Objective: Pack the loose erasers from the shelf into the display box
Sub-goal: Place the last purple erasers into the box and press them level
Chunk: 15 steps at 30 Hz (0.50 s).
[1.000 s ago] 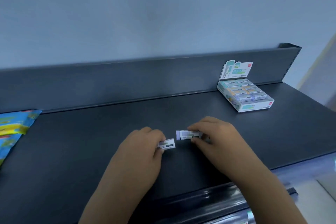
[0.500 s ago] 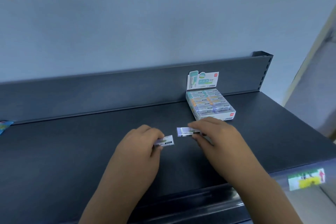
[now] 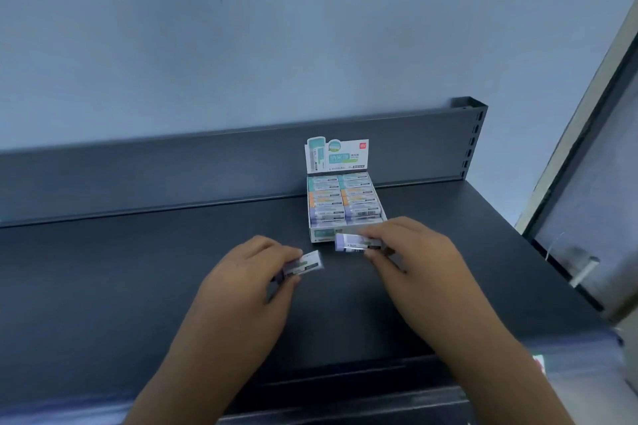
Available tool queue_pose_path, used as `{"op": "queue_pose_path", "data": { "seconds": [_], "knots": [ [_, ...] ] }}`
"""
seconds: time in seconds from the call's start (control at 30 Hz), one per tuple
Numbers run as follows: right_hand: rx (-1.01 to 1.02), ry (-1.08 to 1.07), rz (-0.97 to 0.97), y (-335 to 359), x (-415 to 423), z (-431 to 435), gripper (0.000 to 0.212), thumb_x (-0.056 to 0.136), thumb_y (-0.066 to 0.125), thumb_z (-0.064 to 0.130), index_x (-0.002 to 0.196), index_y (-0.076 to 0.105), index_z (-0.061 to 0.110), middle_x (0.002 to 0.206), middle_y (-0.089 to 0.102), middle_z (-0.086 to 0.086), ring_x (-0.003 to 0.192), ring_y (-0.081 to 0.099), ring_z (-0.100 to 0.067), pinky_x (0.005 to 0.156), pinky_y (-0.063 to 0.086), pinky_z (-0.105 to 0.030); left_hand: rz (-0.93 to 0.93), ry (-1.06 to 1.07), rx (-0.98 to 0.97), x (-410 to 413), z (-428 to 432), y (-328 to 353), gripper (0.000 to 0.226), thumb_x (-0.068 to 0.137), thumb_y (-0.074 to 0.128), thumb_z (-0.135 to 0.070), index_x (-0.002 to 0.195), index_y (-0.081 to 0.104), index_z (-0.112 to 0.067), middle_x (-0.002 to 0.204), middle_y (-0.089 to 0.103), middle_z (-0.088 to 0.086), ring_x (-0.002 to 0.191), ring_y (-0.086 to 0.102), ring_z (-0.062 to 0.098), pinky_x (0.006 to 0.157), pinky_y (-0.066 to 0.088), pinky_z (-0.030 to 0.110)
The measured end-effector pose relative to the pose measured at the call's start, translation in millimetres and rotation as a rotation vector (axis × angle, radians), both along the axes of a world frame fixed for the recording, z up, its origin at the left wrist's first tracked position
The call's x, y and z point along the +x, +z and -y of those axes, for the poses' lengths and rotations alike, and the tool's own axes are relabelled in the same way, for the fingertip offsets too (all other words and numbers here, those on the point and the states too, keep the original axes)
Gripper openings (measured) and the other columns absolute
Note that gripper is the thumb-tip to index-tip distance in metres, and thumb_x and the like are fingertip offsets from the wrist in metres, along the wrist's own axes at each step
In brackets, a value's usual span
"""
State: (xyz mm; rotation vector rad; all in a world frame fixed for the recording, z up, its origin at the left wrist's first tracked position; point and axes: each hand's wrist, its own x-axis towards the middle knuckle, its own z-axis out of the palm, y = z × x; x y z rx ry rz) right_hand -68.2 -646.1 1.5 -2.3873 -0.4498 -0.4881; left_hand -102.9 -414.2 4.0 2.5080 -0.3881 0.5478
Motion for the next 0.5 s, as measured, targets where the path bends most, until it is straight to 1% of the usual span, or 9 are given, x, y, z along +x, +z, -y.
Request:
{"op": "queue_pose_path", "data": {
  "seconds": [0.07,0.1,0.17,0.23,0.27,0.33,0.4,0.43,0.5],
  "knots": [
    [0.018,-0.032,0.015,2.5,7.6,5.4,0.025,0.093,0.067,0.019,0.116,0.071,0.028,0.108,0.065,0.018,0.098,0.06,-0.005,0.088,0.052,-0.029,0.024,-0.029,-0.01,9.2,-0.6,7.5,0.023,0.087,0.074,-0.018,0.105,0.071,-0.032,0.096,0.061,-0.021,0.089,0.059,0.001,0.076,0.047,0.016],
    [0.028,-0.053,0.013,3.3,11.3,8.1,0.025,0.093,0.068,0.019,0.116,0.072,0.028,0.106,0.064,0.019,0.096,0.06,-0.004,0.086,0.052,-0.027,0.032,-0.047,-0.033,14.3,-1.2,11.1,0.024,0.087,0.075,-0.017,0.103,0.07,-0.034,0.095,0.061,-0.02,0.088,0.061,0.002,0.075,0.047,0.017],
    [0.057,-0.082,-0.008,4.0,17.0,12.6,0.025,0.092,0.069,0.019,0.115,0.072,0.03,0.103,0.064,0.021,0.093,0.06,0.0,0.082,0.049,-0.019,0.035,-0.089,-0.101,25.4,-2.5,17.2,0.027,0.086,0.077,-0.014,0.101,0.071,-0.036,0.096,0.064,-0.019,0.086,0.063,0.006,0.073,0.05,0.022],
    [0.1,-0.077,-0.026,5.5,20.3,14.9,0.025,0.091,0.071,0.018,0.112,0.073,0.031,0.099,0.064,0.022,0.091,0.061,0.0,0.078,0.046,-0.013,0.027,-0.134,-0.158,37.5,-3.0,20.9,0.027,0.084,0.079,-0.013,0.1,0.073,-0.034,0.096,0.066,-0.018,0.085,0.065,0.009,0.072,0.052,0.024],
    [0.115,-0.067,-0.033,5.9,22.3,15.6,0.024,0.09,0.072,0.017,0.11,0.074,0.032,0.097,0.065,0.022,0.091,0.061,0.0,0.076,0.047,-0.012,0.02,-0.147,-0.179,44.5,-3.5,21.1,0.026,0.084,0.079,-0.013,0.1,0.074,-0.033,0.095,0.067,-0.017,0.086,0.065,0.009,0.072,0.051,0.022],
    [0.127,-0.043,-0.055,7.1,29.1,17.5,0.025,0.09,0.072,0.017,0.109,0.074,0.032,0.097,0.068,0.02,0.091,0.062,0.0,0.077,0.05,-0.017,0.017,-0.168,-0.196,61.4,-6.4,16.4,0.022,0.084,0.08,-0.014,0.101,0.075,-0.028,0.093,0.066,-0.015,0.086,0.065,0.008,0.073,0.05,0.018],
    [0.157,-0.011,-0.093,8.4,37.5,21.0,0.025,0.09,0.073,0.017,0.108,0.075,0.033,0.098,0.071,0.019,0.092,0.065,-0.002,0.08,0.052,-0.021,0.042,-0.215,-0.163,78.2,-9.3,7.8,0.021,0.086,0.078,-0.015,0.104,0.075,-0.023,0.093,0.065,-0.015,0.085,0.064,0.008,0.074,0.051,0.021],
    [0.206,0.015,-0.113,10.0,41.4,22.2,0.025,0.09,0.073,0.015,0.106,0.076,0.034,0.099,0.072,0.018,0.092,0.066,-0.003,0.082,0.053,-0.021,0.065,-0.247,-0.139,86.2,-10.4,2.6,0.021,0.087,0.077,-0.015,0.106,0.074,-0.021,0.094,0.064,-0.015,0.086,0.063,0.009,0.075,0.053,0.025],
    [0.396,0.084,-0.148,13.6,46.3,23.4,0.026,0.092,0.071,0.009,0.105,0.077,0.03,0.101,0.076,0.014,0.092,0.07,-0.007,0.086,0.055,-0.021,0.102,-0.306,-0.105,99.3,-10.6,-7.5,0.021,0.089,0.075,-0.015,0.109,0.073,-0.018,0.096,0.063,-0.013,0.087,0.062,0.009,0.077,0.054,0.029]
  ]
}}
